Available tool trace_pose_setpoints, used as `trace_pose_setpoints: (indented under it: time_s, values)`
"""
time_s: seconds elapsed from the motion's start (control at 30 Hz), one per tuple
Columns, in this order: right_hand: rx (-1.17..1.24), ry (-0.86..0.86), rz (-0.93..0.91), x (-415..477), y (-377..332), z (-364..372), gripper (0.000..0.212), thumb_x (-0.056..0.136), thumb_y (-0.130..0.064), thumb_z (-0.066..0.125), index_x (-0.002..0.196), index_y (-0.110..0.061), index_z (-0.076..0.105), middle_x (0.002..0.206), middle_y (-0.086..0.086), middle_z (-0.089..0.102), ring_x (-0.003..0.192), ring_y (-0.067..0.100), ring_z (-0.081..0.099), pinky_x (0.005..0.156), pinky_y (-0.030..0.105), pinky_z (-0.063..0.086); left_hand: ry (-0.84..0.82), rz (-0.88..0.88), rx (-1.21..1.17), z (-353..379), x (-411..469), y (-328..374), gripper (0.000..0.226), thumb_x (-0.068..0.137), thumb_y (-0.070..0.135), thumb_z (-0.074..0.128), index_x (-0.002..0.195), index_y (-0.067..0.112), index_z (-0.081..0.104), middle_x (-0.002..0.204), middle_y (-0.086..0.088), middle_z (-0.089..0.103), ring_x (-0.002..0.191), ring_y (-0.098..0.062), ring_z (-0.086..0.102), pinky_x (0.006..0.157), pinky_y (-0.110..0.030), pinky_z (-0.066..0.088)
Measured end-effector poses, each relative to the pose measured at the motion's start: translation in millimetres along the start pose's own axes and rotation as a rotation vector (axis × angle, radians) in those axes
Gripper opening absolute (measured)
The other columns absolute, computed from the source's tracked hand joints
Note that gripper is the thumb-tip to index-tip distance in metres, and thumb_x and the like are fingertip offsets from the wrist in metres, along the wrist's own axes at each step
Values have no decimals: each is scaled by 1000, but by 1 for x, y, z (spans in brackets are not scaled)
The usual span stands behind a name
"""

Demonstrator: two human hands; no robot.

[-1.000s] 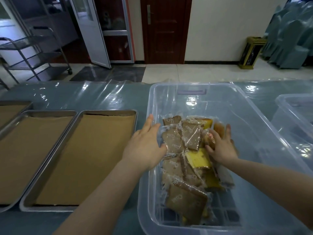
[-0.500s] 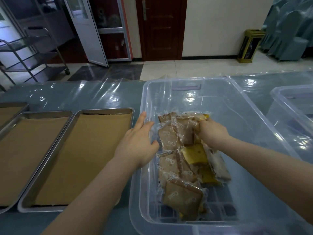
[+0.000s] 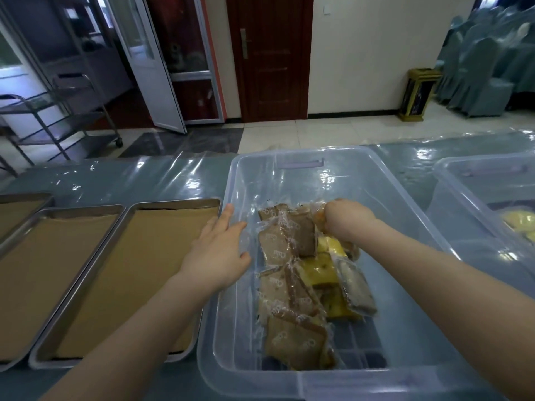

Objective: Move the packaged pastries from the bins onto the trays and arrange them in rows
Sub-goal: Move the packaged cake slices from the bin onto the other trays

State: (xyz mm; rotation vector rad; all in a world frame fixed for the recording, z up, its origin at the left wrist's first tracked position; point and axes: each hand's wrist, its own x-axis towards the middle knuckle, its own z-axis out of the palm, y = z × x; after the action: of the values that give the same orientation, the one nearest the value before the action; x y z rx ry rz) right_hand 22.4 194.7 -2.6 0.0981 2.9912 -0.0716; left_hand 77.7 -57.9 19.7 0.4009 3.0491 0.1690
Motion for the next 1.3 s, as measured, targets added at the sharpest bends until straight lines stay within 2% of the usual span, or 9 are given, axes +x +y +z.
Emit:
trace_pose_setpoints:
  time_s: [0.13, 0.23, 0.33, 0.47, 0.63, 0.73, 0.87, 1.07, 1.3]
  values:
    - [-42, -9, -58, -1, -5, 5, 9, 93, -10, 46, 90, -9, 55, 95, 7, 49, 86, 29, 56, 66, 35, 44, -19, 246, 494, 6, 8, 36, 70, 87, 23, 57, 146, 21, 20, 157, -12, -3, 142, -35, -13, 107, -58, -12]
    - [-65, 11, -100, -2, -4, 3, 15, 91, -7, 45, 96, -12, 57, 103, 9, 52, 82, 28, 53, 67, 36, 46, -208, 533, 477, 33, 11, 73, 80, 79, 30, 70, 145, 20, 25, 156, -14, 9, 142, -36, -4, 109, -60, -6]
    - [-77, 29, -162, -5, -2, 7, 19, 89, -5, 44, 99, -8, 59, 106, 11, 52, 89, 33, 57, 75, 42, 52, -394, 704, 645, 70, 10, 97, 71, 89, 27, 56, 148, 22, 18, 156, -12, 12, 142, -36, 2, 111, -60, -6]
    - [-150, 8, -204, -3, 4, 19, 30, 89, -3, 44, 115, -7, 59, 119, 12, 53, 99, 33, 59, 69, 38, 49, -465, 657, 686, 99, 21, 94, 62, 98, 34, 37, 149, 29, 3, 158, -9, 1, 142, -38, -3, 110, -61, -6]
    - [-207, 12, -210, -1, 9, 22, 35, 90, -2, 44, 122, -10, 57, 124, 10, 52, 102, 30, 59, 64, 37, 42, -504, 613, 665, 108, 30, 79, 81, 92, 29, 52, 147, 34, -7, 157, -9, -3, 141, -39, 0, 106, -64, 10]
    - [-210, -11, -203, 3, 11, 21, 37, 90, -1, 45, 123, -10, 56, 126, 10, 51, 106, 30, 58, 70, 38, 45, -482, 563, 628, 104, 39, 76, 83, 87, 22, 60, 148, 25, 4, 155, -12, 6, 139, -40, 9, 106, -58, 21]
    - [-180, -34, -195, 7, 14, 20, 36, 89, 0, 46, 122, -10, 57, 124, 9, 52, 104, 29, 58, 74, 37, 50, -497, 521, 594, 95, 46, 76, 65, 82, 9, 64, 136, 12, 28, 142, -18, 25, 126, -40, 30, 95, -48, 41]
    - [-159, -40, -198, 10, 15, 20, 33, 92, -6, 44, 121, -11, 58, 123, 10, 52, 103, 29, 57, 73, 38, 47, -442, 491, 559, 91, 50, 75, 34, 95, 6, 41, 129, 9, 41, 131, -19, 38, 117, -39, 42, 85, -46, 44]
    - [90, 3, -110, 18, 24, -1, 22, 89, -9, 47, 107, -11, 58, 109, 6, 51, 92, 30, 55, 70, 36, 42, -260, 376, 422, 61, 57, 85, 36, 93, 0, 39, 127, 11, 44, 125, -18, 41, 115, -38, 45, 85, -46, 44]
